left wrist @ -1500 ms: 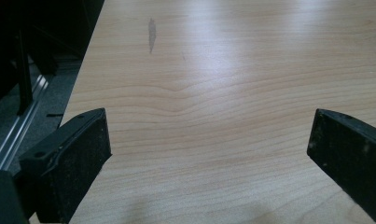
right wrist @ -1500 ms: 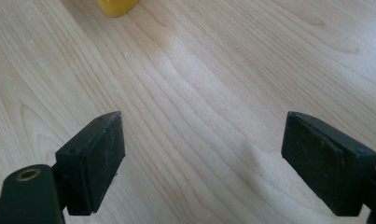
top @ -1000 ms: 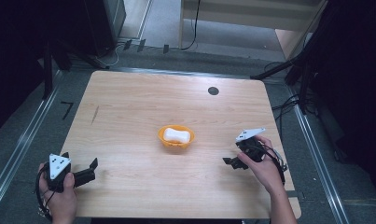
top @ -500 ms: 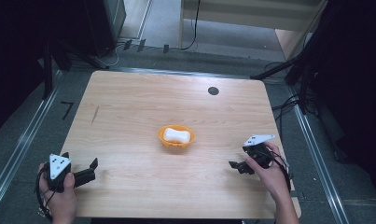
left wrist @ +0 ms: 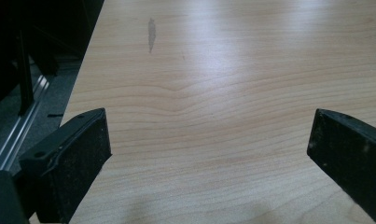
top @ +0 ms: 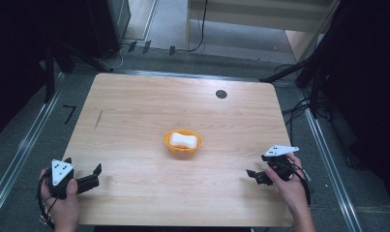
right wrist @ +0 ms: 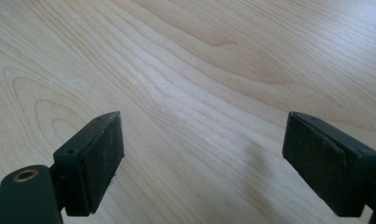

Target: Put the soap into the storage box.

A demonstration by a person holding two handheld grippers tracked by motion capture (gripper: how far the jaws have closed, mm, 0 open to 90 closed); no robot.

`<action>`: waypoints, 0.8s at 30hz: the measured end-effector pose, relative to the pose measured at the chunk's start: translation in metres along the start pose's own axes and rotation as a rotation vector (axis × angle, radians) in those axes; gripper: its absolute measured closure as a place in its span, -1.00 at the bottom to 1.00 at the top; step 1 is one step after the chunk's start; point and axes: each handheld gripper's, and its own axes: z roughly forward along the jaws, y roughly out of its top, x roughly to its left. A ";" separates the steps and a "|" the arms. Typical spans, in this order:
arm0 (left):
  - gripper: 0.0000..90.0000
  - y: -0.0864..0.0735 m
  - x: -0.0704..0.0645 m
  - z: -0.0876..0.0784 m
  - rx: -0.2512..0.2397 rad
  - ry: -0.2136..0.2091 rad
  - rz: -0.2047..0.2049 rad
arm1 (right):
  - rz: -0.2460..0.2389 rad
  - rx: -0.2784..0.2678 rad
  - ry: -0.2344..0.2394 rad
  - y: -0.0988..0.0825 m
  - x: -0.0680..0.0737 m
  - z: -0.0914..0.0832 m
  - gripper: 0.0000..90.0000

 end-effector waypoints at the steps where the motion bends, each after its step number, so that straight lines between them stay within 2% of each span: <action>1: -1.00 0.000 0.000 0.000 0.001 -0.001 0.000 | 0.003 -0.005 -0.008 -0.004 -0.001 -0.002 -0.70; 10: -1.00 0.000 0.000 0.000 -0.002 0.000 0.001 | 0.027 -0.023 -0.019 -0.023 -0.005 -0.011 -0.70; 15: -1.00 0.000 0.000 0.000 -0.002 0.001 0.001 | 0.067 -0.047 -0.028 -0.041 -0.008 -0.020 -0.70; 24: -1.00 0.000 -0.001 0.000 -0.002 0.000 0.002 | 0.099 -0.079 -0.051 -0.061 -0.011 -0.030 -0.70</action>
